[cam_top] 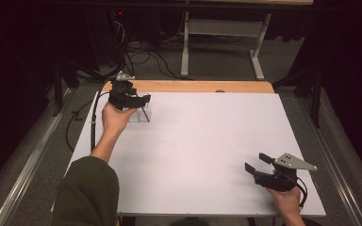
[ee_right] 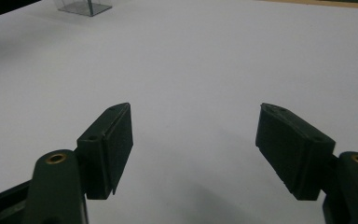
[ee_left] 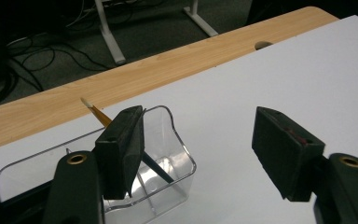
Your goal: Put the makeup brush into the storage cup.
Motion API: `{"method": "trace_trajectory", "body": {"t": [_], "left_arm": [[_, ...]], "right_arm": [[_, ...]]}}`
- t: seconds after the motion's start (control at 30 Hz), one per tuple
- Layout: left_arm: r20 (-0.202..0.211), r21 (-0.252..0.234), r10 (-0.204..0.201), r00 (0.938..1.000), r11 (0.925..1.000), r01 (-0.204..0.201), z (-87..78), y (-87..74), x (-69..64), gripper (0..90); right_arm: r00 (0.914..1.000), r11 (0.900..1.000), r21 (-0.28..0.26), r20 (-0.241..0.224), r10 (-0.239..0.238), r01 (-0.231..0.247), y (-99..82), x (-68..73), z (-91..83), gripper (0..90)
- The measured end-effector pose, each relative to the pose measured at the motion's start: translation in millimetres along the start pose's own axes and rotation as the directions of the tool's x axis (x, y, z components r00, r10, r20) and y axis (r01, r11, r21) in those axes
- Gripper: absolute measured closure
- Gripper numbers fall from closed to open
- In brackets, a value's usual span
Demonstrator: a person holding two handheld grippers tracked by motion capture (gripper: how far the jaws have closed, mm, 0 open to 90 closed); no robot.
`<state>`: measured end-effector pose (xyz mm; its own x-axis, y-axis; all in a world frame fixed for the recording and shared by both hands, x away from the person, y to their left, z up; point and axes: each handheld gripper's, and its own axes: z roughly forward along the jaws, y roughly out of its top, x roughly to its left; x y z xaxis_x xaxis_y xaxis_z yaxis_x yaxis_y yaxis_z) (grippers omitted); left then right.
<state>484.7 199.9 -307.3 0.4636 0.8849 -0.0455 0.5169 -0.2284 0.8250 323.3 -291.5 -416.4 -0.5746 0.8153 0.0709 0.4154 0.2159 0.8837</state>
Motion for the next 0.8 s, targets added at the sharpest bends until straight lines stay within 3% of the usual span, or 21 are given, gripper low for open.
{"method": "trace_trajectory", "body": {"t": [0.47, 0.8], "left_arm": [[0.035, -0.031, 0.026, 0.9991, 0.9992, -0.025, -11.4, 1.2, -10.4, 33.1], [0.029, -0.043, 0.030, 0.9991, 0.9987, -0.029, -20.0, -4.1, -8.9, 32.8]], "right_arm": [[1.0000, 1.0000, 0.004, -0.001, 0.002, -0.002, -0.3, -0.1, 0.5, 29.2], [1.0000, 1.0000, 0.005, 0.001, 0.005, -0.005, -0.1, -0.2, 1.0, 29.2]]}}
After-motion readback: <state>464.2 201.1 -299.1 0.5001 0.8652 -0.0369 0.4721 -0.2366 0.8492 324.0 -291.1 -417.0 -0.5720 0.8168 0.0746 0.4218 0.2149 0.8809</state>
